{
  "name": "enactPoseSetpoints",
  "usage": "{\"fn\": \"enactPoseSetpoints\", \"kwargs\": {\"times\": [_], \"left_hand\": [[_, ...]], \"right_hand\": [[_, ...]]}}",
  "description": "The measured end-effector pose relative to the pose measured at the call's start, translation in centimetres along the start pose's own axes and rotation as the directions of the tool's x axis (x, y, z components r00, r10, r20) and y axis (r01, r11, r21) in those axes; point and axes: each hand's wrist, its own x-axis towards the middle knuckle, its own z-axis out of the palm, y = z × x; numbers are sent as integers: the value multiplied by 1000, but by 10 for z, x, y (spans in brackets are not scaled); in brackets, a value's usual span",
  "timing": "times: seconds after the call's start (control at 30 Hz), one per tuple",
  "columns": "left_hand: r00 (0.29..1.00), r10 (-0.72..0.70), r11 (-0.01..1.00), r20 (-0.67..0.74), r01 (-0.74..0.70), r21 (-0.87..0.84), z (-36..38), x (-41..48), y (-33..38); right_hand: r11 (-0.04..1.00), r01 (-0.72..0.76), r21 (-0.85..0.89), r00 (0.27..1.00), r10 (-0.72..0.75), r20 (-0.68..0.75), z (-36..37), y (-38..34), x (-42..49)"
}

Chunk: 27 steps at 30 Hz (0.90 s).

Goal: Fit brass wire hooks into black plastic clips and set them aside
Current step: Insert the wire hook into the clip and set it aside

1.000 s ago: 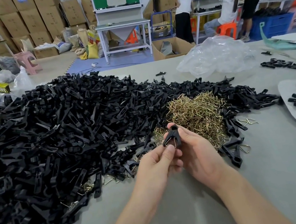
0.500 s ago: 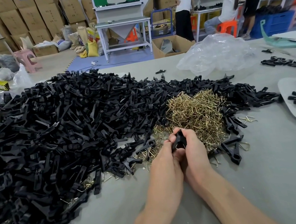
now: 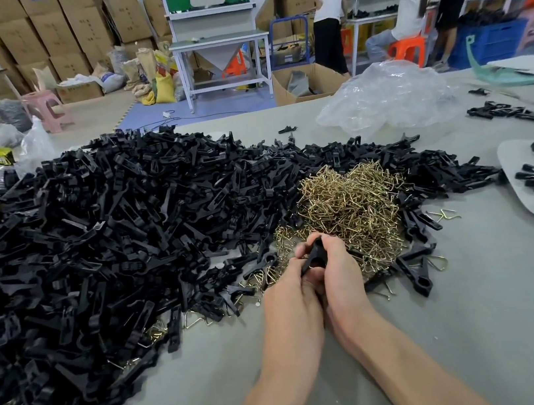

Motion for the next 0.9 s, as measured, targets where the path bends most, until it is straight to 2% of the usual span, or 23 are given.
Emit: {"fn": "enactPoseSetpoints", "kwargs": {"times": [0.1, 0.2, 0.37, 0.47, 0.63, 0.8, 0.9], "left_hand": [[1000, -13, 1000, -7, 13, 14, 0, 3, -2], [999, -30, 999, 17, 30, -25, 0, 6, -2], [999, -39, 984, 35, 45, -171, -5, 8, -1], [1000, 7, 988, 10, -5, -153, -7, 3, 3], [998, 48, 994, -30, -50, -93, -5, 0, 7], [998, 40, 999, -41, -41, -30, -3, 2, 5], [997, 18, 999, -75, -22, -50, -3, 3, 3]], "right_hand": [[1000, 3, -18, 1000, -3, 1, 1, 0, -1], [989, -99, 110, 995, 98, 14, 0, -7, 0], [966, -212, 147, 969, 189, 161, -14, -14, 3], [948, -255, 190, 952, 212, 220, -17, -14, 3], [908, -221, 356, 968, 159, 195, -16, -14, 3], [927, -179, 329, 975, 122, 188, -17, -13, 5], [947, -164, 275, 968, 102, 227, -18, -14, 7]]}}
